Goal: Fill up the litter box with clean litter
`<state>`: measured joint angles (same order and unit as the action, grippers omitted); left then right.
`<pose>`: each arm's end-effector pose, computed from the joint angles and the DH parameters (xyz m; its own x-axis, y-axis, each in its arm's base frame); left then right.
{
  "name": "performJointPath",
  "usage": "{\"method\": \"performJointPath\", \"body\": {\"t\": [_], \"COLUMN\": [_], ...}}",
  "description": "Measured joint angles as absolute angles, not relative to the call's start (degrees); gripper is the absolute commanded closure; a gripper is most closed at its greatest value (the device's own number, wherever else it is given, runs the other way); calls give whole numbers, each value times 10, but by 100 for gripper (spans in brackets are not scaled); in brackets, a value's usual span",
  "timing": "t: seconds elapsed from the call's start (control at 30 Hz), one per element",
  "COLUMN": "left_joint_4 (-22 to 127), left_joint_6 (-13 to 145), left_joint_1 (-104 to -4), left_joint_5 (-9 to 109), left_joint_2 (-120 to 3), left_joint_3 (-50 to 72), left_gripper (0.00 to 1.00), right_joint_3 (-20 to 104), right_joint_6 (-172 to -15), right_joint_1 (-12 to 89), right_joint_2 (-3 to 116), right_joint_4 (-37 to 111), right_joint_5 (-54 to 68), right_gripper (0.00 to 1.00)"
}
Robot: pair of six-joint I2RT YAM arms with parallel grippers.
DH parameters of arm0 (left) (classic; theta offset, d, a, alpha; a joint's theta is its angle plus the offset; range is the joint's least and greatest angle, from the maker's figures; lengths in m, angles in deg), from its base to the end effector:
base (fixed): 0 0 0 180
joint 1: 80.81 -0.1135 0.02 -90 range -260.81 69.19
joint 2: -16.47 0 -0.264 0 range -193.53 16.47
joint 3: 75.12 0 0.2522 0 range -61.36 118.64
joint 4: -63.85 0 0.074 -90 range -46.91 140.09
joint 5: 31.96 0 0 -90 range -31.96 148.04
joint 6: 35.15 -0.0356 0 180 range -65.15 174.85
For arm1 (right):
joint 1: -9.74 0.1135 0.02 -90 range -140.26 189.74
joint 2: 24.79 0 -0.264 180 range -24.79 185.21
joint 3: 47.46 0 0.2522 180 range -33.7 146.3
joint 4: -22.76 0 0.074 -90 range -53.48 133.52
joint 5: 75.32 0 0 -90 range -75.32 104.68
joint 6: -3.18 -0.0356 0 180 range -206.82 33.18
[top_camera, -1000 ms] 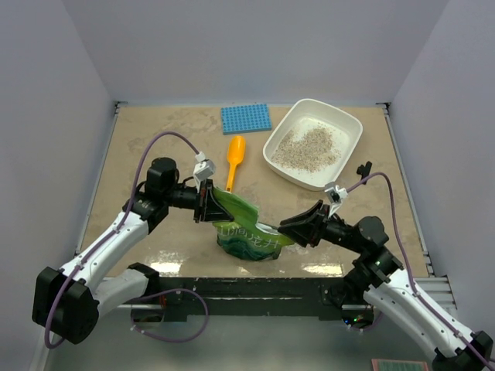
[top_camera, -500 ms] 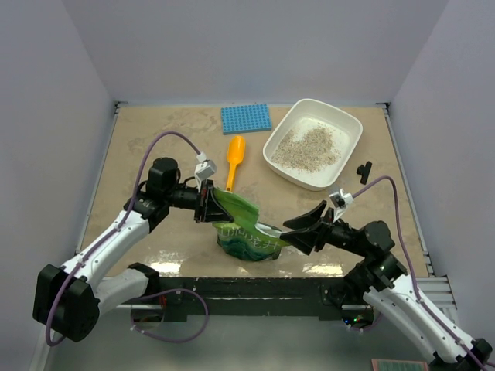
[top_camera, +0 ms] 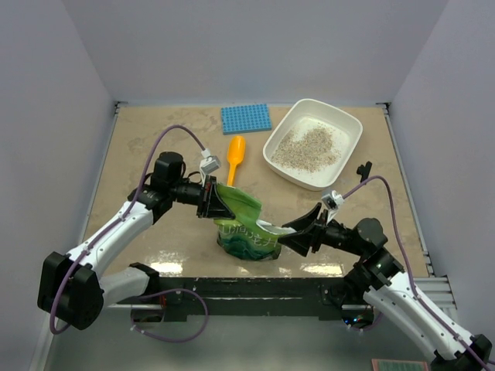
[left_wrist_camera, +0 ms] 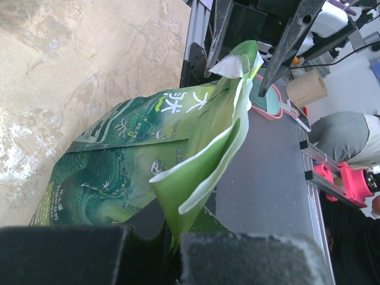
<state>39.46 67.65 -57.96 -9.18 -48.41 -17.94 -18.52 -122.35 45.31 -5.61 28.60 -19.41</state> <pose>0.2013 -0.1204 0.2721 -0.6702 0.1893 -0.7176 0.7401 0.0979 -0.6653 0.0880 0.0875 0.2501 -0.4990 0.2348 -0.8342 -0.7945 0.2604 0.5486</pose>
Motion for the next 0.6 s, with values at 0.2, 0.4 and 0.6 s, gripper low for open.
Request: {"method": "performJointPath", "body": {"t": [0.2, 0.4, 0.6], "left_joint_4": [385, 382, 374], "left_joint_6": [673, 673, 673], "left_joint_1": [-580, -580, -580], "left_joint_5": [-91, -90, -88], "left_joint_2": [-490, -490, -489], "left_joint_3": [-176, -176, -176], "left_gripper": [100, 100, 100], "right_joint_3": [-190, -190, -192], "right_joint_6": [-1215, -1216, -1258], "right_joint_1": [453, 453, 453], "right_joint_2": [-41, -23, -20], "right_joint_4": [288, 278, 251], "right_joint_5": [-195, -195, -198], "right_gripper": [47, 77, 100]}}
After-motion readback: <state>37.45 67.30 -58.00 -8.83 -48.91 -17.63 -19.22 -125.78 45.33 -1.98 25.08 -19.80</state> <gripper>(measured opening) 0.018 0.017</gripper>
